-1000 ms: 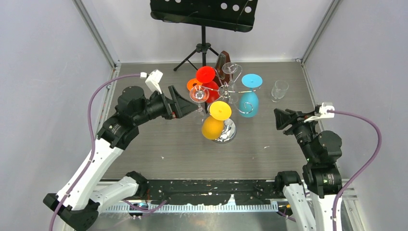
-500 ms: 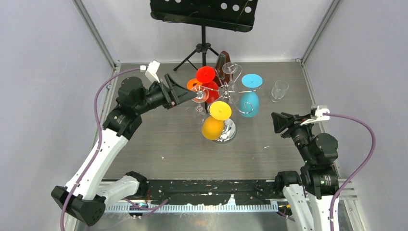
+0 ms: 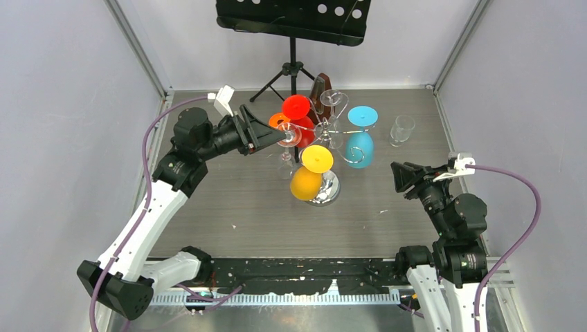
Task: Take the wine glass off the wine glass rack
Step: Pick up the wine glass from the wine rack.
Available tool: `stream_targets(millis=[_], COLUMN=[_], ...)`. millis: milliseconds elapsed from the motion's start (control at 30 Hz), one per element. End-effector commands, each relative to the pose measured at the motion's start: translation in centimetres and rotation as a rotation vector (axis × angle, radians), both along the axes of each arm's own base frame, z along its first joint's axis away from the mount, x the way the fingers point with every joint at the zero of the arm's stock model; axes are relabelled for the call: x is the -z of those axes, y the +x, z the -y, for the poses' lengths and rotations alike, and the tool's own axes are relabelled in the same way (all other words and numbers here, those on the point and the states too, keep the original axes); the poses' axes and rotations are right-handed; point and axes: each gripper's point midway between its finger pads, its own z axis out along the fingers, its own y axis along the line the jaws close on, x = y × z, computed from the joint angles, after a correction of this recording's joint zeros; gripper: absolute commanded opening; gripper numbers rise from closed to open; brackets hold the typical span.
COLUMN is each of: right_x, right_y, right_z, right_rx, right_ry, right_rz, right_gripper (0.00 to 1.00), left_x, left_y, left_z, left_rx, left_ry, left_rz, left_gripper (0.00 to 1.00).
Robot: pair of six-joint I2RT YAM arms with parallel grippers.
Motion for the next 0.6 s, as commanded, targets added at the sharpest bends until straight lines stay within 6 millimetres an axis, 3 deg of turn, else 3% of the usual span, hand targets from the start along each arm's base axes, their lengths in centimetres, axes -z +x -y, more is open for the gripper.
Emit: stream_targets(millis=[0,567], right_x=[-1.0,-0.54], right_y=[-0.1,-0.26], right_z=[-0.37,-0.44], right_rx=[-0.02,-0.024], right_ry=[0.01,0.01], right_rz=[0.046,0.042], right_gripper=[0.47,0.46], left_x=[-1.93,-1.24], left_y=[-0.5,0.28], left_z=[0.05,0.53], left_rx=[0.025,0.026], left_ry=[-0.043,-0.054], left_rz=[0.069,0.015], left_gripper=[0.55,0.45])
